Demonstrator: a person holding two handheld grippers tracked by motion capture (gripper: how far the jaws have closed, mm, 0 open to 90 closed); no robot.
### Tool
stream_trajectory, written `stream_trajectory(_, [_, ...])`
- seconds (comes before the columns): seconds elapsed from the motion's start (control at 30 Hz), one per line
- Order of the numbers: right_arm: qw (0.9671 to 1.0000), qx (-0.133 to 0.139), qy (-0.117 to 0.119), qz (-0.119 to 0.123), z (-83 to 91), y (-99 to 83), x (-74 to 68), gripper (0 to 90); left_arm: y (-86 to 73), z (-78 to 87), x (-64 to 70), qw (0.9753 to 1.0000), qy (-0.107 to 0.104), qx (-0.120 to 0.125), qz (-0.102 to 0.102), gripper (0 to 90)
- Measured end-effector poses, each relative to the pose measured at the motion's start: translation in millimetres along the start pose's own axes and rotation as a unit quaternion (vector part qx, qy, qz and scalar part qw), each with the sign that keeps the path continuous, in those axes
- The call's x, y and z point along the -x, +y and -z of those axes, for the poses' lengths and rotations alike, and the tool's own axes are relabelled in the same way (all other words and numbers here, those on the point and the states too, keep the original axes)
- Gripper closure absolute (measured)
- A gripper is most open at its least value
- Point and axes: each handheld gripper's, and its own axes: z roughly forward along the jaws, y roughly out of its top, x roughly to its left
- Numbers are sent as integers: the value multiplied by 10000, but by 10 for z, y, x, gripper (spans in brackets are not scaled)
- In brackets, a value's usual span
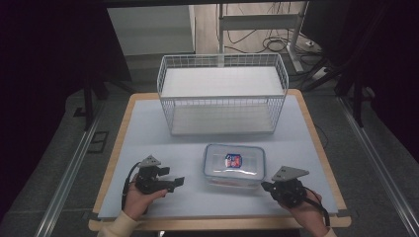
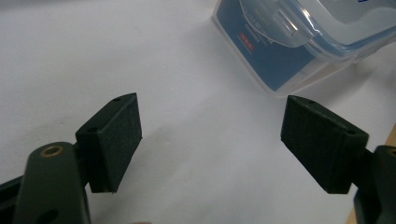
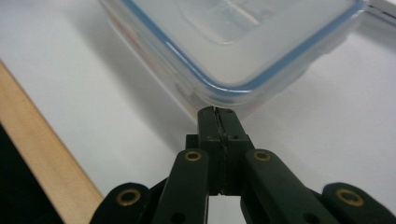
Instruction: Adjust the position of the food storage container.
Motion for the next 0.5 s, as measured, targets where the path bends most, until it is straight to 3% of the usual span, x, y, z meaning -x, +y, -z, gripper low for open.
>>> stream_trajectory(0.07, [10000,29,-81,-31,0,-7,45,899,0,-3,2,10000,-2,-1,0,204])
stream_trajectory(0.27, [9997,76,40,-240,-40,-19,146,899,0,-11,6,10000,7,-13,-3,204])
stream_trajectory(0.43, [9995,-35,221,-230,-35,-19,108,899,0,-10,6,10000,5,-16,-3,204])
stream_trajectory(0.5, [9992,-52,386,-121,-60,-5,27,899,-1,-10,3,10000,5,-14,-3,204])
